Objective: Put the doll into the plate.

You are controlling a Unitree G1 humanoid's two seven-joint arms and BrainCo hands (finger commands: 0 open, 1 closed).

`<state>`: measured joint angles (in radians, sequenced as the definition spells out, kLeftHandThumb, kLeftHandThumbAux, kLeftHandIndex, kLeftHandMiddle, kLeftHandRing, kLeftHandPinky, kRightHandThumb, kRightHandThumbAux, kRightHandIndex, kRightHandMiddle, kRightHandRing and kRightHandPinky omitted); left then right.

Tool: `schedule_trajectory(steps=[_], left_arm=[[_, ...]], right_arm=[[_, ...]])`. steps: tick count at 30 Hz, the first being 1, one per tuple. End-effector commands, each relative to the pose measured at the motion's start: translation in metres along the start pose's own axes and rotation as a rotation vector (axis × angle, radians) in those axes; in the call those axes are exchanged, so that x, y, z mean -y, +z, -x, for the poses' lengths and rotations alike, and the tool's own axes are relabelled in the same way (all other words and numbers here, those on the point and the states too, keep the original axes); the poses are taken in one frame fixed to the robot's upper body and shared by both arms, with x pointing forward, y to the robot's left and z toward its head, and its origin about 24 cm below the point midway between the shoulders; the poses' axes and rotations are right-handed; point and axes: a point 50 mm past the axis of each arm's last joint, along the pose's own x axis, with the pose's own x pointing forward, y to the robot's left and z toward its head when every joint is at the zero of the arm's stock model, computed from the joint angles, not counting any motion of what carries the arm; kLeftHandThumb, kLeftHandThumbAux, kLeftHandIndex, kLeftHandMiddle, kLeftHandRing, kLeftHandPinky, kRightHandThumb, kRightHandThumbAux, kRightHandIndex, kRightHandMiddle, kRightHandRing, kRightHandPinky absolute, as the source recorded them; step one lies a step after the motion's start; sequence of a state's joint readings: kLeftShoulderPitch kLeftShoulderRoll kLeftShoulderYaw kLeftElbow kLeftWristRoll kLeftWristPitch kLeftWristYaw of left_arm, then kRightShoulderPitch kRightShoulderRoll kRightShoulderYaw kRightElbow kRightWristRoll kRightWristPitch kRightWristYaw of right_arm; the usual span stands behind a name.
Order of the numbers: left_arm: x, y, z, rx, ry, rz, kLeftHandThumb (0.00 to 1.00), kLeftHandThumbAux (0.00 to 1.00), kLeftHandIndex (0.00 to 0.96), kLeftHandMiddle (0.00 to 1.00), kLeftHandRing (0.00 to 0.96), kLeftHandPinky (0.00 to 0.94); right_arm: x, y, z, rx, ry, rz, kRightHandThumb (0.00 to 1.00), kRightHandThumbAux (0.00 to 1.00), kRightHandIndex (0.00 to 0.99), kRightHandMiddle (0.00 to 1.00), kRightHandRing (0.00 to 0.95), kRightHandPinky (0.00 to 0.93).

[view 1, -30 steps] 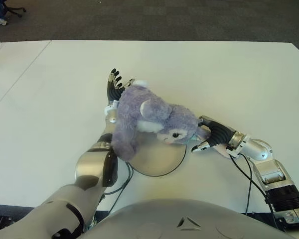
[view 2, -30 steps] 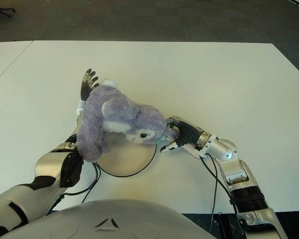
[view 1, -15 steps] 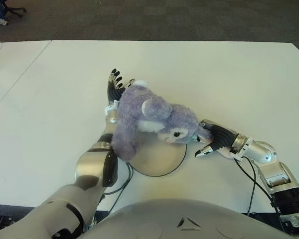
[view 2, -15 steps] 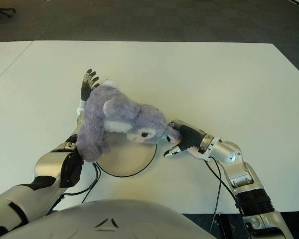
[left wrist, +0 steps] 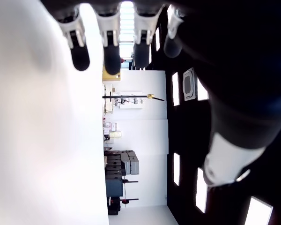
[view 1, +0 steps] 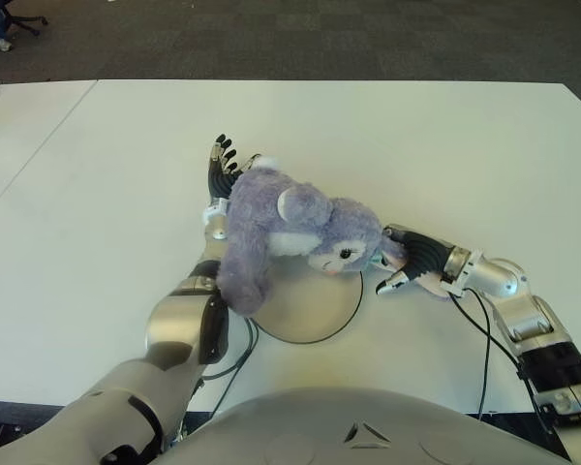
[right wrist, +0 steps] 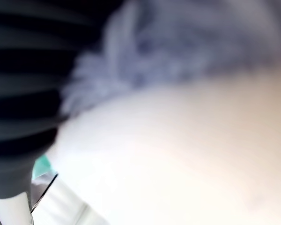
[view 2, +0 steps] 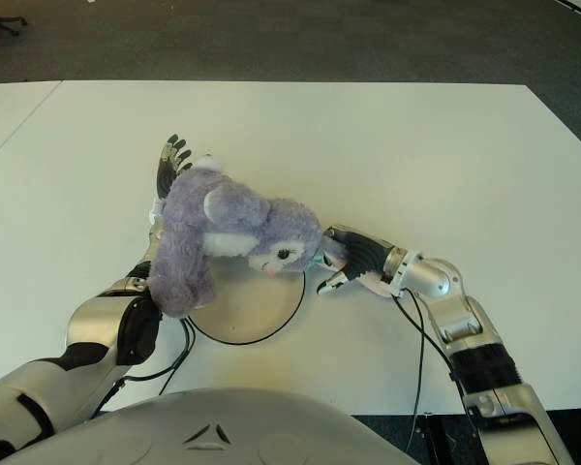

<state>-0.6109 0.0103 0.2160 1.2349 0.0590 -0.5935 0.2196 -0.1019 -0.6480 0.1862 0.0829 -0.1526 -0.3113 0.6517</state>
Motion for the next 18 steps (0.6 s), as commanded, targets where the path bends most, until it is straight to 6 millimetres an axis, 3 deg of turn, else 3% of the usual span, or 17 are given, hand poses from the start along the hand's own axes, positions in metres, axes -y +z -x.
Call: schedule_trajectory(steps=[1, 4, 5, 6, 7, 10, 11, 13, 18], left_arm=[[-0.008, -0.072, 0.050, -0.340, 0.010, -0.051, 0.038, 0.751, 0.054, 0.123, 0.141, 0.157], [-0.008, -0.073, 0.051, -0.342, 0.011, -0.057, 0.033, 0.744, 0.053, 0.123, 0.139, 0.155], [-0.008, -0.073, 0.051, -0.343, 0.011, -0.057, 0.029, 0.739, 0.051, 0.119, 0.131, 0.136], [-0.009, -0.073, 0.051, -0.343, 0.012, -0.057, 0.028, 0.738, 0.051, 0.118, 0.130, 0.133], [-0.010, -0.073, 0.051, -0.343, 0.013, -0.057, 0.025, 0.736, 0.050, 0.117, 0.128, 0.141], [-0.009, -0.073, 0.050, -0.342, 0.013, -0.057, 0.024, 0.735, 0.050, 0.117, 0.128, 0.143], [-0.009, -0.073, 0.050, -0.341, 0.013, -0.057, 0.026, 0.739, 0.053, 0.119, 0.135, 0.167], [-0.008, -0.073, 0.051, -0.341, 0.012, -0.056, 0.028, 0.738, 0.055, 0.119, 0.138, 0.165], [-0.007, -0.073, 0.051, -0.341, 0.011, -0.045, 0.021, 0.736, 0.057, 0.120, 0.139, 0.162]], right_arm=[[0.007, -0.006, -0.009, -0.067, 0.108, 0.009, 0.000, 0.689, 0.772, 0.888, 0.890, 0.868], [0.017, -0.007, -0.010, -0.070, 0.212, 0.008, 0.000, 0.697, 0.717, 0.853, 0.849, 0.814], [0.020, -0.007, -0.011, -0.071, 0.244, 0.007, 0.000, 0.702, 0.532, 0.751, 0.751, 0.722], [0.024, -0.009, -0.011, -0.071, 0.268, 0.010, 0.000, 0.702, 0.500, 0.733, 0.735, 0.706], [0.026, -0.010, -0.012, -0.071, 0.283, 0.011, 0.000, 0.708, 0.471, 0.677, 0.671, 0.617], [0.031, -0.011, -0.013, -0.065, 0.301, 0.022, 0.000, 0.709, 0.461, 0.658, 0.650, 0.588], [0.033, -0.011, -0.013, -0.063, 0.305, 0.030, 0.000, 0.720, 0.437, 0.559, 0.542, 0.490], [0.038, -0.010, -0.014, -0.058, 0.316, 0.057, 0.000, 0.726, 0.405, 0.505, 0.494, 0.440], [0.042, -0.010, -0.015, -0.066, 0.331, 0.117, 0.000, 0.740, 0.348, 0.453, 0.450, 0.413]])
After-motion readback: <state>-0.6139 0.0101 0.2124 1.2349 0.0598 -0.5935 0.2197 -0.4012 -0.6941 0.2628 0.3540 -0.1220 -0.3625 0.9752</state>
